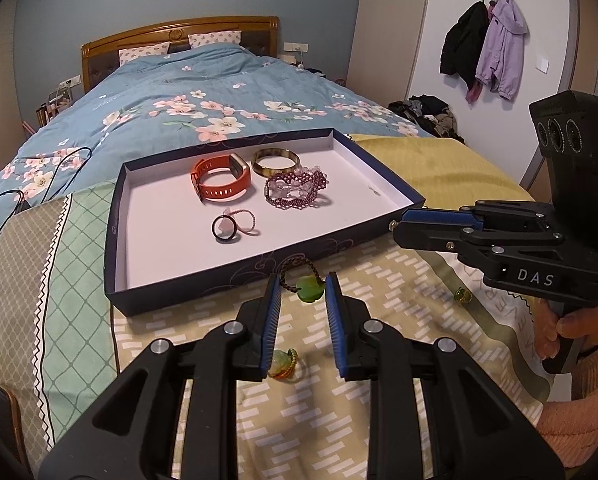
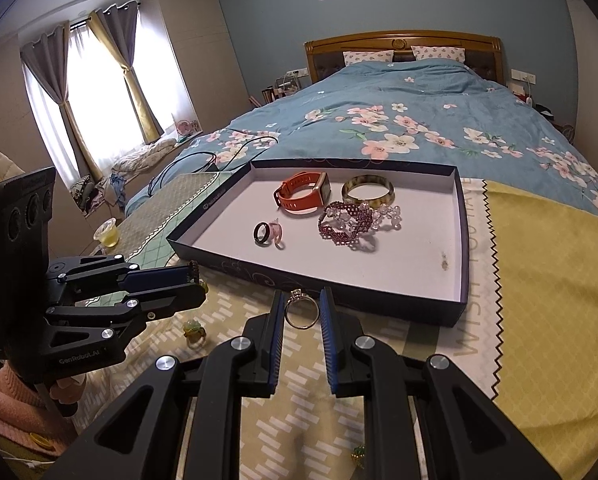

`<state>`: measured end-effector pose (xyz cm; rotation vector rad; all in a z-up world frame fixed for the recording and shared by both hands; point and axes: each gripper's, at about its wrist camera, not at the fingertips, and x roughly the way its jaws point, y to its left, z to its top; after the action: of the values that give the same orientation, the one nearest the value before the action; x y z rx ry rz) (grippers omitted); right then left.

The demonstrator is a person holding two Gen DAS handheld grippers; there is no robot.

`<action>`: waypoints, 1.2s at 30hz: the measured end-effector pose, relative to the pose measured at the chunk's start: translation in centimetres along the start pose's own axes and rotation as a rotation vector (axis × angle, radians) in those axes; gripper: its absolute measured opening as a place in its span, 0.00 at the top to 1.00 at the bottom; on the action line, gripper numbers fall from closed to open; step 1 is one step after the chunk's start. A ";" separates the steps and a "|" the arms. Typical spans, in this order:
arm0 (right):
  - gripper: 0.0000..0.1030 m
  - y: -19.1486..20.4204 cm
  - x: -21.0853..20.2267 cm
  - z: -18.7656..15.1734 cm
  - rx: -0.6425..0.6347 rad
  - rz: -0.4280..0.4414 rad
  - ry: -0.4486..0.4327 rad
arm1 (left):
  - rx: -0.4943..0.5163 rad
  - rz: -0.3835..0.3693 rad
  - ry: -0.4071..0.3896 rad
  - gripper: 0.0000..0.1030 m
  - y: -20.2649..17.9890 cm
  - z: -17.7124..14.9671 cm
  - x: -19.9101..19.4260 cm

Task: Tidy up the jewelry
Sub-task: 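Carry the silver ring and the green-stone ring over the box with both tools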

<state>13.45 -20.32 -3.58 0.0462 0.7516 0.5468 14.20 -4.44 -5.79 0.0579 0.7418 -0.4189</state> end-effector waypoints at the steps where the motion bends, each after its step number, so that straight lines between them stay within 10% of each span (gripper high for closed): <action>1: 0.84 0.0 0.0 0.1 -0.002 -0.001 0.000 | 0.000 0.002 -0.001 0.78 0.0 0.1 0.0; 36: 0.84 0.0 1.1 2.3 -0.013 -0.005 -0.012 | 0.007 0.032 -0.042 0.78 0.3 1.7 0.1</action>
<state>15.57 -19.48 -2.58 0.0353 0.7358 0.5467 15.47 -4.51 -4.68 0.0677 0.6974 -0.3907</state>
